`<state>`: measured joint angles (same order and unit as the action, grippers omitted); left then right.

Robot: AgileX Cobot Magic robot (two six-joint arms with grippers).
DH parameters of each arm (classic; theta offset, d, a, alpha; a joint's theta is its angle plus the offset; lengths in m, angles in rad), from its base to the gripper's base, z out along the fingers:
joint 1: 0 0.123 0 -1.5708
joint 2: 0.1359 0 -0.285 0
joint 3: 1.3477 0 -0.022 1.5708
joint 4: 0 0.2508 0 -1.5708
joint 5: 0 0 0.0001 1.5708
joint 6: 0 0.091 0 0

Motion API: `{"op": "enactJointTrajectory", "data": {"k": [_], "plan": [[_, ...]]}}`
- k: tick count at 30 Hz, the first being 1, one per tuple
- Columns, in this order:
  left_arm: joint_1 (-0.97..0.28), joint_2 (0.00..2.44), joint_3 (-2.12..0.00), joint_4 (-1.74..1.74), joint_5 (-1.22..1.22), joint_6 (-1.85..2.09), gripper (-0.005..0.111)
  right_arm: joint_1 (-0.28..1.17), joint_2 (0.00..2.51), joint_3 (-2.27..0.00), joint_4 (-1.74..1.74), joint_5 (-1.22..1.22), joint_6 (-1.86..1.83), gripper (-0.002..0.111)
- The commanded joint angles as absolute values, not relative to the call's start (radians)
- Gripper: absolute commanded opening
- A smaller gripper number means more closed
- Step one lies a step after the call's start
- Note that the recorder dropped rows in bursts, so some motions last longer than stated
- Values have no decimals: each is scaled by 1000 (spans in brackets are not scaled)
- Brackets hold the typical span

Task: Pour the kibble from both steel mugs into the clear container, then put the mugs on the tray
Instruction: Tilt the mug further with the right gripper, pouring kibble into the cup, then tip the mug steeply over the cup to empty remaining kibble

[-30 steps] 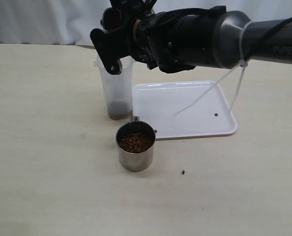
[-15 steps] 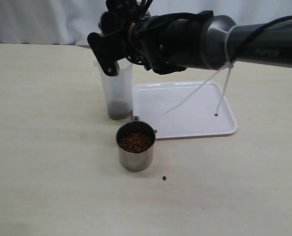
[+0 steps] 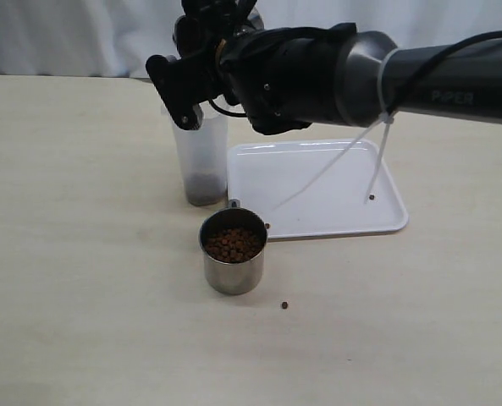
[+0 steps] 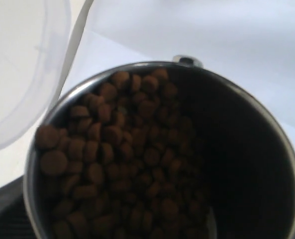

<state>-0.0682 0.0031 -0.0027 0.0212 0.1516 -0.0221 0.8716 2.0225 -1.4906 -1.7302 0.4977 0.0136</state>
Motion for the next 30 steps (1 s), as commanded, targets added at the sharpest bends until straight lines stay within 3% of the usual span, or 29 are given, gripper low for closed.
{"op": "enactJointTrajectory", "data": {"k": [1,30], "plan": [[-66,0,0,16,143,-24,0,883,2014,-1489,-1744,539,10,5],[-66,0,0,16,143,-24,0,921,2014,-1483,-1665,652,-121,5]]}}
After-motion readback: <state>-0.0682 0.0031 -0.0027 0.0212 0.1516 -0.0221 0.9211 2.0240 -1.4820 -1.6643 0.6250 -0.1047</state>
